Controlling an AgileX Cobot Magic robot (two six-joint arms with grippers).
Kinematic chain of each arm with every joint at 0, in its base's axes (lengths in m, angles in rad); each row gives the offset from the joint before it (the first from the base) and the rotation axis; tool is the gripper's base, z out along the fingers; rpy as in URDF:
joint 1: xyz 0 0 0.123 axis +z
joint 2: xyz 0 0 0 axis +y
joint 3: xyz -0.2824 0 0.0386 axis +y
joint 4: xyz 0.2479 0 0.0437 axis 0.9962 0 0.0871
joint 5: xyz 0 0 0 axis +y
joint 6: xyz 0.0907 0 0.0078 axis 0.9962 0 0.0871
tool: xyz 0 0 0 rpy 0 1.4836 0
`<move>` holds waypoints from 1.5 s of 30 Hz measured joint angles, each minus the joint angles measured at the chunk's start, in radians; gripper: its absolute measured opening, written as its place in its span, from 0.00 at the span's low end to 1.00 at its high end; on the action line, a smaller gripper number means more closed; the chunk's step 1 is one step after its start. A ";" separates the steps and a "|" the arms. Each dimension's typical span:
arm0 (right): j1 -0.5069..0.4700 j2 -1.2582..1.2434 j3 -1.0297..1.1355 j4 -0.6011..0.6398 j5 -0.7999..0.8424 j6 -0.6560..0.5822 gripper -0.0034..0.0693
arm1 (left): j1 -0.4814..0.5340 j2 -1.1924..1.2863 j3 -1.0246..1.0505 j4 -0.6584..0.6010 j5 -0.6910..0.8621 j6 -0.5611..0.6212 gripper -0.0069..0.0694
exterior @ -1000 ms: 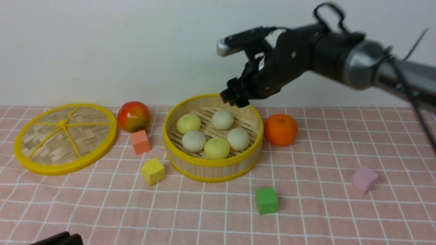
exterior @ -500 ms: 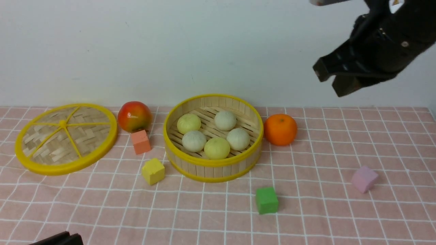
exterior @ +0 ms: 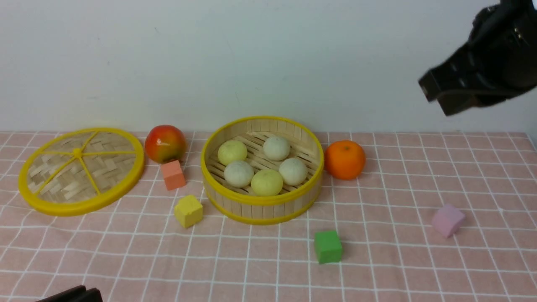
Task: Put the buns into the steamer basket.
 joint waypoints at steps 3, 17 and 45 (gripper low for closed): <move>0.000 -0.120 0.176 0.004 -0.121 -0.029 0.03 | 0.000 0.000 0.000 0.000 0.000 0.000 0.30; -0.397 -1.288 1.451 0.046 -0.864 -0.015 0.03 | 0.000 0.000 0.000 0.000 0.000 0.000 0.31; -0.434 -1.393 1.569 0.099 -0.836 -0.014 0.04 | 0.000 -0.001 0.000 0.000 0.000 0.000 0.33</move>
